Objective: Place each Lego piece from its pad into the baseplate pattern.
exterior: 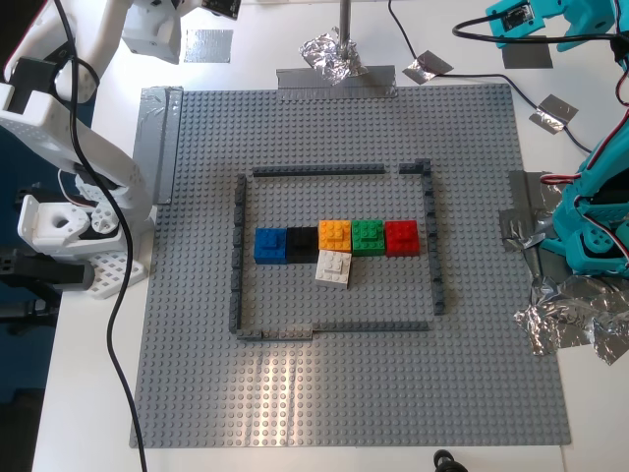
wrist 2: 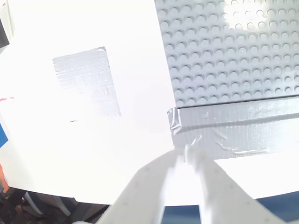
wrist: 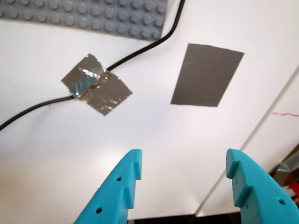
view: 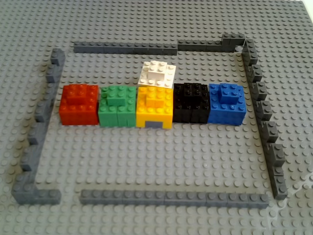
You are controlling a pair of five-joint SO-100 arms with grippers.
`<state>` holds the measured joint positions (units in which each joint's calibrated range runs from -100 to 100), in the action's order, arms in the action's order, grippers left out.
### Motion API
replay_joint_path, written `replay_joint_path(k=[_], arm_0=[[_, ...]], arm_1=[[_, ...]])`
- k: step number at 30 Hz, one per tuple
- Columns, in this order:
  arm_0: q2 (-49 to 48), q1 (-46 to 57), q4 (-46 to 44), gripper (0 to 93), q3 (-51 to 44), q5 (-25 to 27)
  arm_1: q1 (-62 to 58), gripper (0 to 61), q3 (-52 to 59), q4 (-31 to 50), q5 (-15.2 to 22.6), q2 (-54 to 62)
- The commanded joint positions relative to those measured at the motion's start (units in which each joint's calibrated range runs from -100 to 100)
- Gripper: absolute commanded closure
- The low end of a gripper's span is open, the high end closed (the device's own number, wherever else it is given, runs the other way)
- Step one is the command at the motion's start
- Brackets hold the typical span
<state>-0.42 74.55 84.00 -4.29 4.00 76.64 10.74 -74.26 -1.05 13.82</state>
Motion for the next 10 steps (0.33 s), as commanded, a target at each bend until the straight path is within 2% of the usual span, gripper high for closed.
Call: replay_joint_path(k=[1,10], arm_0=[[-0.35,0.35,-0.27,72.4,-2.07,0.32],[-0.35,0.5,-0.35,72.4,-2.07,-0.07]], arm_1=[[-0.21,61.2,-0.58,-0.11,0.34,5.24],[-0.14,61.2,-0.4,-0.28,0.39,5.15]])
